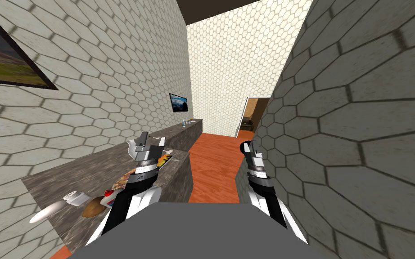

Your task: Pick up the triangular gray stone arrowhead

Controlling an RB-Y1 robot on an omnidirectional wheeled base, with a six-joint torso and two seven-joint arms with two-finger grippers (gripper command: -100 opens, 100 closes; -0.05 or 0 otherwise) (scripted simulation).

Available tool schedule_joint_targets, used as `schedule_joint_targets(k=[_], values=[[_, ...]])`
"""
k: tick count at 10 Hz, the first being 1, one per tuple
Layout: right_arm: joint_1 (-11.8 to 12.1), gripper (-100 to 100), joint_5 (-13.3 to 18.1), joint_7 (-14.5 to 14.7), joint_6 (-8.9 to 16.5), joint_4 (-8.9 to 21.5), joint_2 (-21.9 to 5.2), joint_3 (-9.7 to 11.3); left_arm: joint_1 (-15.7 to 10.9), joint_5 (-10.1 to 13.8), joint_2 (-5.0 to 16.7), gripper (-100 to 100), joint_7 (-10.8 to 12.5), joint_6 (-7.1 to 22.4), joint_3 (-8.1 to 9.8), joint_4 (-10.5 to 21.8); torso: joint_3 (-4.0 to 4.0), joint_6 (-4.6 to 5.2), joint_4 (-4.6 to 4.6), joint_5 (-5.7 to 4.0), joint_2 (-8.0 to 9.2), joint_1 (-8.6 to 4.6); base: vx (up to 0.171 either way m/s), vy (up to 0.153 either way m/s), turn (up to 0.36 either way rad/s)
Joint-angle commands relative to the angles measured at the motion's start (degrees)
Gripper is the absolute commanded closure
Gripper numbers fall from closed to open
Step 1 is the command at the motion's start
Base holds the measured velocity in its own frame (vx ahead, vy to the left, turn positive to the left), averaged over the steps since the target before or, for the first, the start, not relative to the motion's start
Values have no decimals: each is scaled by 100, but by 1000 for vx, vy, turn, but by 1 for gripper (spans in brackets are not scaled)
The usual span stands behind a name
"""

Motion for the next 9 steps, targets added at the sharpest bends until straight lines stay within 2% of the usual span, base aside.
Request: schedule_joint_targets(k=[1, 6, 7, 8, 9], values=[[0, 0, 0, 0, 0, 0, 0, 0, 46, 52, 179, -100, 11, 245, 82, -21, 0, 0, 0, 0, 0, 0, 36, -19, 56], [1, 0, 0, 0, 0, 0, 0, 0, 211, 243, 595, -100, 30, 1038, 362, -95, -18, -1, -7, -2, -30, -11, 75, -30, 61], [1, 0, 0, 0, 0, 0, 0, 0, 211, 243, 595, -100, 30, 1142, 362, -95, -18, -1, -7, -2, -31, -10, 48, -19, 23], [1, 0, 0, 0, 0, 0, 0, 0, 256, 297, 685, -100, 31, 1345, 439, -111, -14, 0, -6, -1, -22, -7, 39, -18, 44], [1, 0, 0, 0, 0, 0, 0, 0, 256, 297, 685, -100, 31, 1402, 439, -111, -11, 0, -4, -1, -18, -6, 32, -16, 26]])
